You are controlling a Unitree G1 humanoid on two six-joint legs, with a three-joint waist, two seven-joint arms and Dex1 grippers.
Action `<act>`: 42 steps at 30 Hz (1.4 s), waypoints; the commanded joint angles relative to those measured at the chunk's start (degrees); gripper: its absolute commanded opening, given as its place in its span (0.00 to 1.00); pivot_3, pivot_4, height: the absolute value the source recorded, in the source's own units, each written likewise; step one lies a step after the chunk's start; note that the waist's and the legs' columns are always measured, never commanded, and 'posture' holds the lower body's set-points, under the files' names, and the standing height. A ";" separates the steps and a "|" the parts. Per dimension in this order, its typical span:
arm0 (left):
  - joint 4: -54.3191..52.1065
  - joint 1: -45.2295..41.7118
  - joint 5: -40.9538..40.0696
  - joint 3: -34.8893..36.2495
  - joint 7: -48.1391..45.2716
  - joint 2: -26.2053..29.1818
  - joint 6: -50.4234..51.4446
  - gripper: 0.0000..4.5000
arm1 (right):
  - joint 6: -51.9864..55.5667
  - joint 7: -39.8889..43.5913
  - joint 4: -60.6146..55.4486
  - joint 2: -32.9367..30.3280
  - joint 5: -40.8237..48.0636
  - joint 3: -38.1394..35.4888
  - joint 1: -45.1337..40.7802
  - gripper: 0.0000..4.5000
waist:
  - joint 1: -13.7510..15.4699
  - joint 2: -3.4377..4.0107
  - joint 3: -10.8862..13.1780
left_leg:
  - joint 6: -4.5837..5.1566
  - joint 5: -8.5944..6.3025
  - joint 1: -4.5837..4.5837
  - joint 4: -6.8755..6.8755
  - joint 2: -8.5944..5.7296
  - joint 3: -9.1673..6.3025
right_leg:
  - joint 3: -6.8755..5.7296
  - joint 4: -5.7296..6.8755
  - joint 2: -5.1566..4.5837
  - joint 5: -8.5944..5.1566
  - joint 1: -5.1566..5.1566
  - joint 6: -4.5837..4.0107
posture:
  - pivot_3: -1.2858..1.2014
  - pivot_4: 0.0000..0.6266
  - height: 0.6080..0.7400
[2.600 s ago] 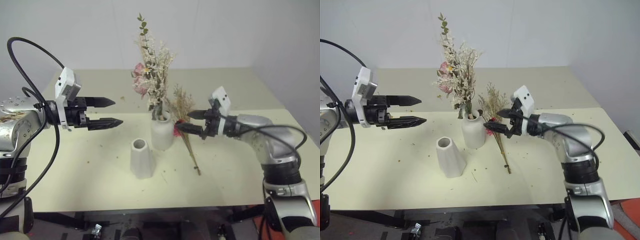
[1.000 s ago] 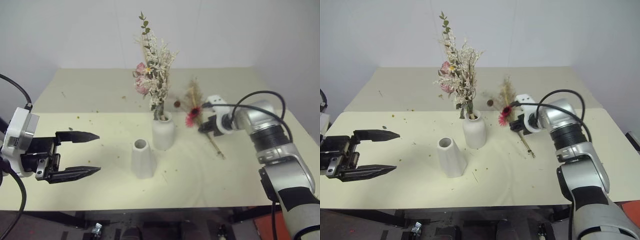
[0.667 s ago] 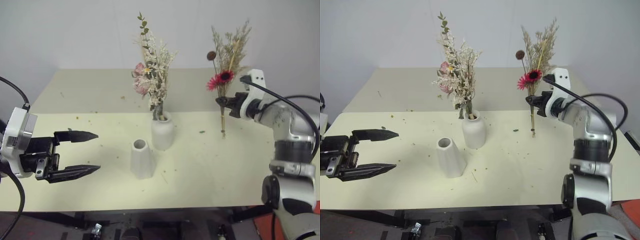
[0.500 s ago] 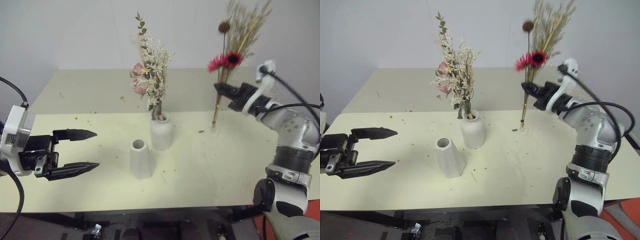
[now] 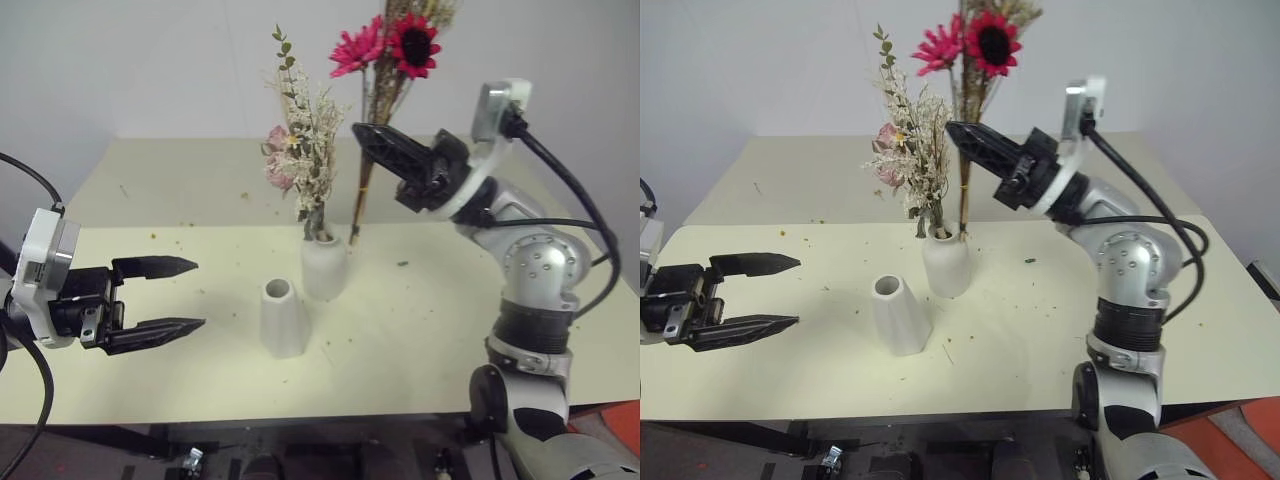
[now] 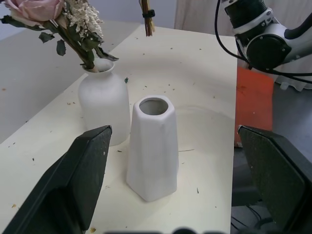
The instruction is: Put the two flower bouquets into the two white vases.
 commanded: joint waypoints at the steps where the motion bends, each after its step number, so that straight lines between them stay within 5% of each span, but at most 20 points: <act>1: -1.52 0.16 -1.17 1.89 0.24 1.13 0.29 1.00 | -2.21 -0.89 -2.10 1.34 1.98 1.28 -1.20 0.00 | 0.04 0.00 0.00 | 0.00 0.00 0.00 0.00 0.00 0.00 | 0.00 0.00 0.00 0.00 0.00 0.00 | 0.52 0.24 1.00; 42: 0.03 -1.32 -0.08 0.37 -0.59 3.11 0.66 1.00 | -16.43 5.13 1.05 9.58 -8.00 19.90 5.70 0.00 | 0.06 0.00 0.00 | -0.01 0.00 0.02 -0.02 0.08 -0.01 | -0.02 0.01 0.10 -0.07 -0.02 0.07 | 0.52 0.24 1.00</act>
